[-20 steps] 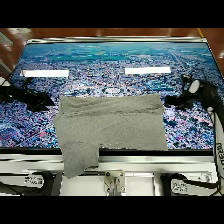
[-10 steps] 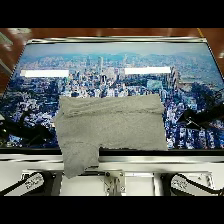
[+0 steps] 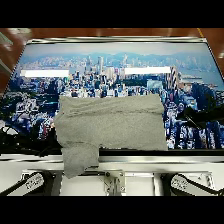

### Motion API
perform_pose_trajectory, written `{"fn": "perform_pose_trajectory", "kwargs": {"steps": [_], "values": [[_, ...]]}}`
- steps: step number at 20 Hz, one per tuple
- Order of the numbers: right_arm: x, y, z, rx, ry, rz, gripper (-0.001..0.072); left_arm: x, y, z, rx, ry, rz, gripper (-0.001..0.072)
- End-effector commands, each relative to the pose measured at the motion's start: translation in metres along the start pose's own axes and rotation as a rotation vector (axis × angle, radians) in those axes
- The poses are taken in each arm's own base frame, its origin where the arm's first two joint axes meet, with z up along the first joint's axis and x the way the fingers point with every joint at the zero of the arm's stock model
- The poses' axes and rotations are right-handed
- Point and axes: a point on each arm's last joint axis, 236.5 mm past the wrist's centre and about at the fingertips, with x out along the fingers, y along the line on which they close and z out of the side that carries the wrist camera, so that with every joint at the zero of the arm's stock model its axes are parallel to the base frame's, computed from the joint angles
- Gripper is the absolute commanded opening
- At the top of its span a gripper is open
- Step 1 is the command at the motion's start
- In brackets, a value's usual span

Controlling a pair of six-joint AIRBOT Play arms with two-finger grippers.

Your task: Fold the shirts.

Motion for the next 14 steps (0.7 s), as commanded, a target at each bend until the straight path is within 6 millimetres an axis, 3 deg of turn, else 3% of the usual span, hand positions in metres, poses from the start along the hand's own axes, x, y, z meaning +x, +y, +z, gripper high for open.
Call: {"fn": "perform_pose_trajectory", "kwargs": {"steps": [1, 5, 7, 10, 13, 14], "values": [[0.000, 0.001, 0.004, 0.016, -0.017, 0.005, 0.0597, 0.014, -0.004, 0.002, 0.023, 0.006, -0.003, 0.0584], [0.000, 0.002, 0.000, 0.025, -0.002, 0.009, 0.0597, 0.030, -0.024, 0.013, 0.045, -0.010, -0.036, 0.0579], [0.000, 0.002, -0.002, 0.025, 0.007, 0.012, 0.0597, 0.035, -0.030, 0.018, 0.046, -0.024, -0.042, 0.0319], [0.000, 0.003, -0.008, 0.026, 0.031, 0.014, 0.0597, 0.036, -0.036, 0.010, 0.054, 0.008, -0.062, 0.0038], [0.008, -0.003, -0.040, -0.005, 0.151, 0.012, 0.0601, 0.035, -0.041, -0.001, 0.079, 0.053, -0.083, 0.0038], [0.014, -0.003, -0.058, -0.012, 0.211, 0.030, 0.0673, 0.034, -0.042, -0.003, 0.079, 0.064, -0.087, 0.0037]]}}
